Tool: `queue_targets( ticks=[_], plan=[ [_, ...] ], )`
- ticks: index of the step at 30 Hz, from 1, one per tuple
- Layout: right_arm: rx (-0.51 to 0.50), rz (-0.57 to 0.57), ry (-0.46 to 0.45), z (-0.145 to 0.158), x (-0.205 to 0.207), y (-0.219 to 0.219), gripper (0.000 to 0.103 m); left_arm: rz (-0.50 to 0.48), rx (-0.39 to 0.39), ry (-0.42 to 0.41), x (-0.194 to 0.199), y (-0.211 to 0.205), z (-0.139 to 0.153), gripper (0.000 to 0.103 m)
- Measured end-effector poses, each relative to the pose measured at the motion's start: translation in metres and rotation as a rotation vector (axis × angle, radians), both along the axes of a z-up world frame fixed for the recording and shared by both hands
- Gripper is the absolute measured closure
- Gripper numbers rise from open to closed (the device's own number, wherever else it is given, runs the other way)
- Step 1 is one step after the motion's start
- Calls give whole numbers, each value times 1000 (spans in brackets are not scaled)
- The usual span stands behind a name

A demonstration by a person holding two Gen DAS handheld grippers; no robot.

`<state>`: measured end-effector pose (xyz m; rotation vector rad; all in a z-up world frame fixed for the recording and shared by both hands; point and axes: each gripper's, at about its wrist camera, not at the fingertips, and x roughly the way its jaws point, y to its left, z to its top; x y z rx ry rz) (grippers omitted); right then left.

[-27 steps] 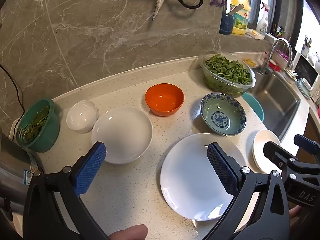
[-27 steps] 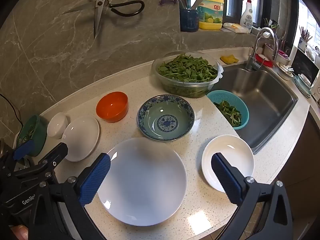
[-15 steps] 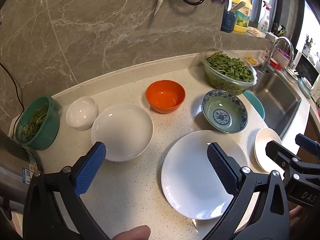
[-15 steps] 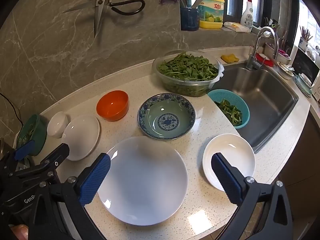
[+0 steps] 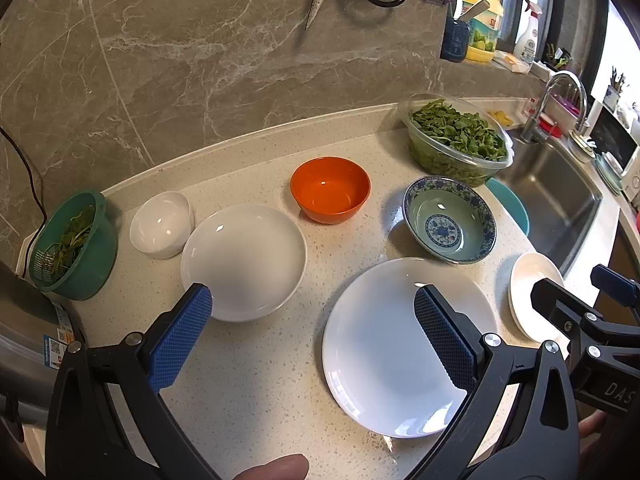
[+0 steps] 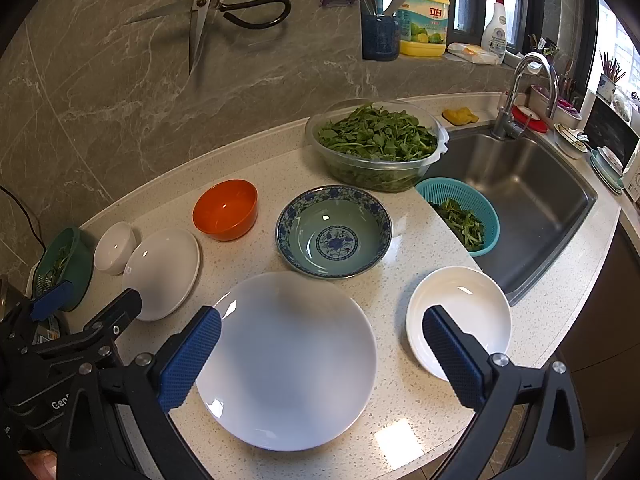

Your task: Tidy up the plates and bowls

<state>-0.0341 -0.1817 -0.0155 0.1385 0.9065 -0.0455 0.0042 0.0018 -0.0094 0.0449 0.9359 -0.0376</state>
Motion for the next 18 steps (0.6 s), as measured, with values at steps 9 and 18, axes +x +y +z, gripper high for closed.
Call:
queue_targets(
  ticks=[9, 18],
  plan=[
    [1, -1, 1, 0, 0, 1, 0, 10, -1, 3, 1, 1, -1, 0],
    [0, -2, 3, 0, 2, 0, 0, 10, -7, 6, 1, 2, -3, 0]
  ],
)
